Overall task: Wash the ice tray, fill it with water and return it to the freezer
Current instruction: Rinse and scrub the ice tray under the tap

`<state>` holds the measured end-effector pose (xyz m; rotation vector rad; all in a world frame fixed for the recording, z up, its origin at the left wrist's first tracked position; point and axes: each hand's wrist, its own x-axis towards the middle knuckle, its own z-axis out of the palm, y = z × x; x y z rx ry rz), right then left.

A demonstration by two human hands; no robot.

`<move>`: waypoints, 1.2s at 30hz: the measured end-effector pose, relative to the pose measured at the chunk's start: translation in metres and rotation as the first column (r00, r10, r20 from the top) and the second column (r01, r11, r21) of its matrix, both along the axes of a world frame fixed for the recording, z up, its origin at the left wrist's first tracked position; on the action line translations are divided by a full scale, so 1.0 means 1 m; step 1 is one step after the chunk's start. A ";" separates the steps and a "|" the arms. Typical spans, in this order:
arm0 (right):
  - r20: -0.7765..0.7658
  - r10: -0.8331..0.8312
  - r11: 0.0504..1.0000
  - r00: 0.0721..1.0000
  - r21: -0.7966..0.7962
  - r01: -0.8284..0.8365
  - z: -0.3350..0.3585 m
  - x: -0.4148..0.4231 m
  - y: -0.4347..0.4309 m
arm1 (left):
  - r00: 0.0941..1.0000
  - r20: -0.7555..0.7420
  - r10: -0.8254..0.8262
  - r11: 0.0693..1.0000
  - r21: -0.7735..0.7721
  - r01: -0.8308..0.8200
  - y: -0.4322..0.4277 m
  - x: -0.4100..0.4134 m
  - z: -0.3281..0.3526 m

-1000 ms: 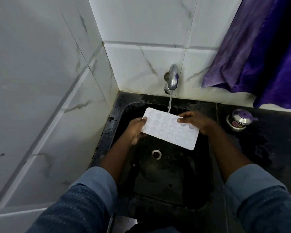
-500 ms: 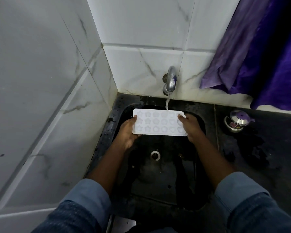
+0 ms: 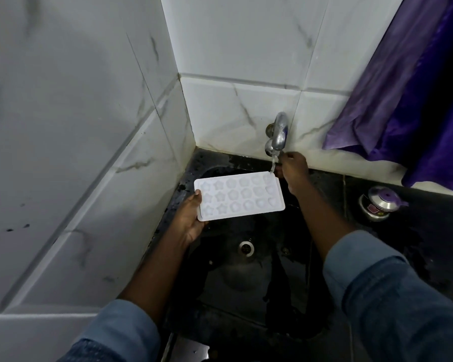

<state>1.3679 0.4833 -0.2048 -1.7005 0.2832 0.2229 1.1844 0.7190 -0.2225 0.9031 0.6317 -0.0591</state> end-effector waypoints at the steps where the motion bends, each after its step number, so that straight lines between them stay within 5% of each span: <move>1: 0.002 0.023 1.000 1.000 -0.001 -0.023 0.010 0.006 0.005 | 1.000 0.006 0.010 1.000 -0.007 -0.010 -0.001 -0.001 -0.001; 12: -0.299 0.238 0.907 0.924 0.410 -0.101 0.014 0.033 -0.009 | 0.998 -0.036 0.055 0.998 -0.028 -0.056 -0.011 -0.008 -0.004; 19: -0.266 0.328 0.927 0.906 -0.093 -0.363 0.032 -0.021 -0.035 | 0.998 -0.038 0.049 0.998 -0.030 -0.050 -0.014 -0.015 -0.001; 30: -0.176 0.266 0.932 0.948 -0.204 -0.300 0.010 -0.085 -0.073 | 0.996 -0.084 0.026 0.997 -0.065 -0.031 -0.040 -0.027 0.018; 36: 0.013 0.210 0.972 0.978 -0.106 -0.208 0.041 -0.109 -0.081 | 1.000 -0.006 -0.020 0.967 0.253 0.021 -0.040 -0.031 0.039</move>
